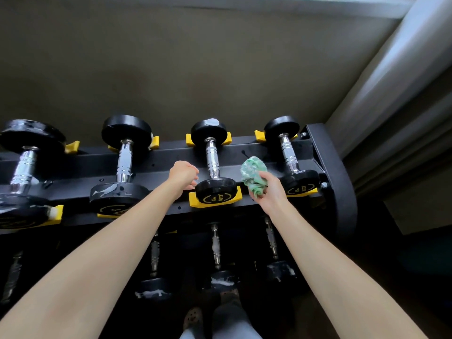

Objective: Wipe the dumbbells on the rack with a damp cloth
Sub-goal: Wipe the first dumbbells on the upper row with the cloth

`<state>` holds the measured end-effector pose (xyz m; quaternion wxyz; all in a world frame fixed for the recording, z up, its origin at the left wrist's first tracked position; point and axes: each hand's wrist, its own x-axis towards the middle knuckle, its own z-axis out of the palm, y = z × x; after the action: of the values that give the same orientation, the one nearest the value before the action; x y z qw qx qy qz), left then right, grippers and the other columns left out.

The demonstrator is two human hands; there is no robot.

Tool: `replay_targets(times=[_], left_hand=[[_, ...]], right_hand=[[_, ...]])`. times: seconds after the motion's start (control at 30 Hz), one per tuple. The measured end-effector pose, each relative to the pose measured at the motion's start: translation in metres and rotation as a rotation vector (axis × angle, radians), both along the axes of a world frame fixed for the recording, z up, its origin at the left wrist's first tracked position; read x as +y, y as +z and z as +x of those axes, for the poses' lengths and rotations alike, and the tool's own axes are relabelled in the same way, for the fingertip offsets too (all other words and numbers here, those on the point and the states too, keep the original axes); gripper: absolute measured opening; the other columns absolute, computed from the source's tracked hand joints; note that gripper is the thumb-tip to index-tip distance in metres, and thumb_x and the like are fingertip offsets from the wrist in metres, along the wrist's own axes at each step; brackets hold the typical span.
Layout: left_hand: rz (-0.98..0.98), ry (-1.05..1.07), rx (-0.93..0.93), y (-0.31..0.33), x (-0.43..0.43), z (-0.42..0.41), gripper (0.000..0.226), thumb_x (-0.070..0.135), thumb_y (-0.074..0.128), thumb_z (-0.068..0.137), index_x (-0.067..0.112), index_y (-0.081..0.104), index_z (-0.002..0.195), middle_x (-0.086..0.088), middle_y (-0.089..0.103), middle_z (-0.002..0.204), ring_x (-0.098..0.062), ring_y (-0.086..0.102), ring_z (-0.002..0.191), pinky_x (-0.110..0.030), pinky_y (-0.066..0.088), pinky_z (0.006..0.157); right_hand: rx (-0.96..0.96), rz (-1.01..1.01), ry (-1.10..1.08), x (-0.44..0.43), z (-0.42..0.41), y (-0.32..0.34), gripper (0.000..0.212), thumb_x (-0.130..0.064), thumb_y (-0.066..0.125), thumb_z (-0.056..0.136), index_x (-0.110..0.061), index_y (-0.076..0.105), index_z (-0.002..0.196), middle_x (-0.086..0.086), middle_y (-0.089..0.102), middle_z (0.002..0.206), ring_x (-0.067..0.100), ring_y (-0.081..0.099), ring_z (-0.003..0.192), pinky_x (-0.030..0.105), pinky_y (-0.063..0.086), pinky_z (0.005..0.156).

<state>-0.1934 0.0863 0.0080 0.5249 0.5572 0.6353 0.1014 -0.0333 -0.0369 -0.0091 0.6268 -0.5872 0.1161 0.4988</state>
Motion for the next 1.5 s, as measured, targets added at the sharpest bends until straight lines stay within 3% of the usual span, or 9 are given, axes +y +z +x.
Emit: replay_targets(times=[0.17,0.33,0.5,0.67,0.8,0.97,1.17,1.3,1.5], left_hand=[[-0.03,0.003,0.005,-0.008,0.018,0.017,0.017,0.007,0.048,0.093,0.002,0.061,0.103,-0.014,0.06,0.095,-0.023,0.059,0.082,-0.03,0.053,0.074],[-0.106,-0.076,0.067,-0.018,0.039,0.043,0.016,0.016,0.062,0.089,0.002,0.059,0.096,-0.016,0.064,0.093,-0.025,0.064,0.085,-0.028,0.055,0.07],[-0.147,0.072,0.069,-0.026,0.061,0.052,0.028,0.014,0.044,0.092,-0.003,0.058,0.108,-0.017,0.063,0.089,-0.021,0.055,0.056,-0.028,0.051,0.052],[-0.17,0.012,0.014,-0.023,0.068,0.063,0.023,0.024,0.055,0.087,0.003,0.062,0.093,-0.012,0.067,0.087,-0.02,0.063,0.065,-0.026,0.053,0.058],[-0.096,-0.056,0.038,-0.028,0.069,0.063,0.017,0.016,0.069,0.082,0.01,0.054,0.076,-0.005,0.06,0.074,-0.015,0.059,0.059,-0.024,0.053,0.057],[-0.108,-0.04,-0.004,-0.032,0.074,0.06,0.023,0.012,0.073,0.079,0.008,0.051,0.085,-0.007,0.062,0.079,-0.017,0.062,0.06,-0.023,0.055,0.057],[-0.125,-0.011,-0.037,-0.035,0.074,0.058,0.025,0.015,0.075,0.078,0.008,0.055,0.091,-0.009,0.064,0.084,-0.017,0.064,0.062,-0.024,0.054,0.059],[-0.123,0.007,-0.075,-0.037,0.072,0.056,0.022,0.015,0.075,0.078,0.011,0.054,0.082,-0.008,0.064,0.082,-0.015,0.063,0.061,-0.022,0.052,0.056],[-0.122,-0.023,-0.205,-0.042,0.066,0.042,0.035,0.01,0.073,0.079,0.001,0.058,0.109,-0.008,0.065,0.083,-0.012,0.063,0.068,-0.02,0.055,0.065]], right_hand=[[-0.171,-0.044,0.143,0.035,0.017,-0.006,0.038,-0.009,0.059,0.089,-0.012,0.044,0.123,0.012,0.056,0.113,0.025,0.06,0.092,0.031,0.052,0.068],[-0.373,-0.028,0.395,0.079,0.031,-0.013,0.036,-0.001,0.057,0.088,-0.022,0.049,0.117,0.009,0.055,0.118,0.021,0.061,0.094,0.039,0.054,0.084],[-0.376,-0.027,0.643,0.095,0.03,-0.015,0.031,0.003,0.059,0.08,-0.022,0.06,0.099,0.008,0.061,0.104,0.02,0.062,0.083,0.032,0.055,0.065],[-0.469,0.012,0.199,0.117,0.051,-0.004,0.016,-0.006,0.051,0.084,-0.019,0.057,0.092,0.001,0.057,0.088,0.018,0.055,0.079,0.023,0.048,0.054],[-0.69,-0.062,0.273,0.144,0.06,-0.003,0.023,-0.004,0.05,0.087,-0.02,0.045,0.103,-0.007,0.05,0.088,0.011,0.049,0.077,0.01,0.039,0.052],[-0.747,-0.184,0.429,0.16,0.042,-0.014,0.026,-0.008,0.051,0.086,-0.018,0.052,0.109,-0.002,0.052,0.089,0.019,0.048,0.087,0.029,0.042,0.072],[-1.002,-0.047,0.459,0.163,0.033,-0.002,0.033,-0.014,0.057,0.085,-0.02,0.06,0.117,0.002,0.061,0.108,0.018,0.054,0.098,0.028,0.041,0.086],[-1.128,0.032,0.544,0.171,0.021,0.007,0.036,-0.012,0.058,0.086,-0.018,0.061,0.121,0.005,0.056,0.109,0.014,0.051,0.095,0.022,0.036,0.08],[-1.235,0.059,0.706,0.183,0.015,0.017,0.036,-0.007,0.054,0.086,-0.013,0.062,0.121,0.008,0.059,0.113,0.022,0.054,0.105,0.027,0.037,0.086]])
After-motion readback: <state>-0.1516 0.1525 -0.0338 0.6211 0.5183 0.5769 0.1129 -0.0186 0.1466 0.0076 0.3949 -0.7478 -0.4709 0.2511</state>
